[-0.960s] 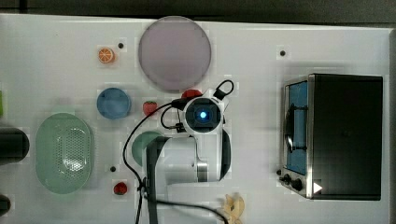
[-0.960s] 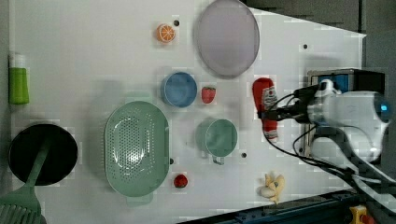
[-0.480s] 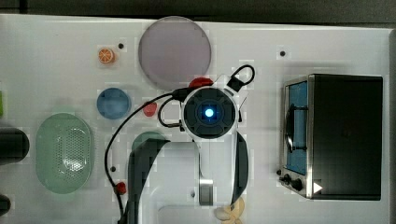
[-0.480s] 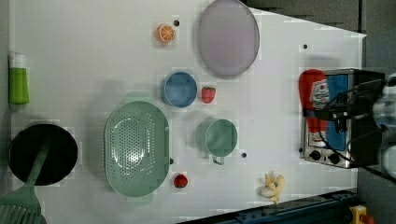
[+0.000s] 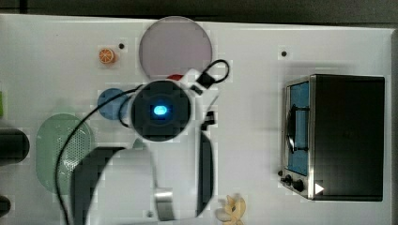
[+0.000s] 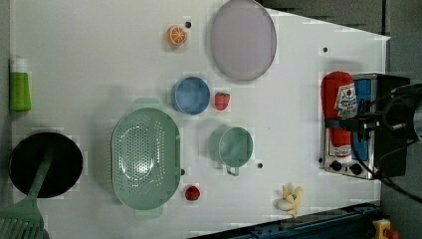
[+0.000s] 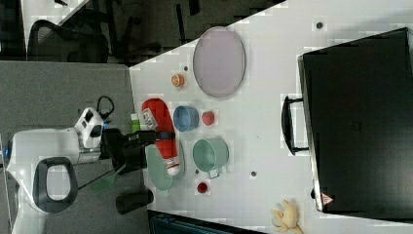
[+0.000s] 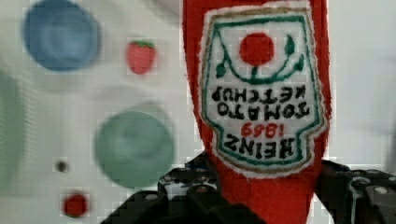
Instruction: Pick Ketchup from the table and place it in strainer.
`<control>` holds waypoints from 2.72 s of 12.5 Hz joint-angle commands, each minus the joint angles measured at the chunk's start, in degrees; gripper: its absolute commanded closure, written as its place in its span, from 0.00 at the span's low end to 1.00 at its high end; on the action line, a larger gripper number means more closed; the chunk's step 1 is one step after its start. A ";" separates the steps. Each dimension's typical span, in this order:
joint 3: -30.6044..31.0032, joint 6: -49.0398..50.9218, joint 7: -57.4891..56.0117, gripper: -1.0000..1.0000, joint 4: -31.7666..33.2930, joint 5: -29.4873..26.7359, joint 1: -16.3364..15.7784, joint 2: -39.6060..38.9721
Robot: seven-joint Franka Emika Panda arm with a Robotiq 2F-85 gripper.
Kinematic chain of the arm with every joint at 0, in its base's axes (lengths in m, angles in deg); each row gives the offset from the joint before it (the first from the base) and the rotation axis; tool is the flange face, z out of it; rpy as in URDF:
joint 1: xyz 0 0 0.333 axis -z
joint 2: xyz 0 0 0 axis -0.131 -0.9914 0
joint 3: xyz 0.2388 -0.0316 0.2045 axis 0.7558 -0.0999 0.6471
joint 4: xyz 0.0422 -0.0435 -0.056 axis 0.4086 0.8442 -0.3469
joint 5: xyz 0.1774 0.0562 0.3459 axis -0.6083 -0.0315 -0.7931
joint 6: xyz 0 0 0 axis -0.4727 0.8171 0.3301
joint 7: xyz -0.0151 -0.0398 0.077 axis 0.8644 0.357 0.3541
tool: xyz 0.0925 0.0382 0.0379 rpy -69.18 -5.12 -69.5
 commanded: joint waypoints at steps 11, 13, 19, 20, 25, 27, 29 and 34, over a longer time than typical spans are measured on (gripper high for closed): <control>24.18 -19.21 37.53 0.41 -2.57 -1.63 -5.55 -17.10; 25.55 -22.50 41.55 0.41 -2.54 -1.60 -6.67 -21.04; 25.21 -34.04 46.85 0.41 -2.33 -0.91 -10.55 -31.56; 25.00 -34.95 46.85 0.38 -2.33 -0.76 -10.65 -32.85; 24.04 -36.40 46.93 0.00 -2.38 1.00 -10.83 -34.07; 23.89 -36.21 50.63 0.00 -2.70 0.89 -10.33 -31.17; 23.86 -32.66 53.74 0.00 -2.71 0.89 -8.54 -26.57; 22.12 -15.10 53.63 0.00 -7.14 0.66 0.41 -14.27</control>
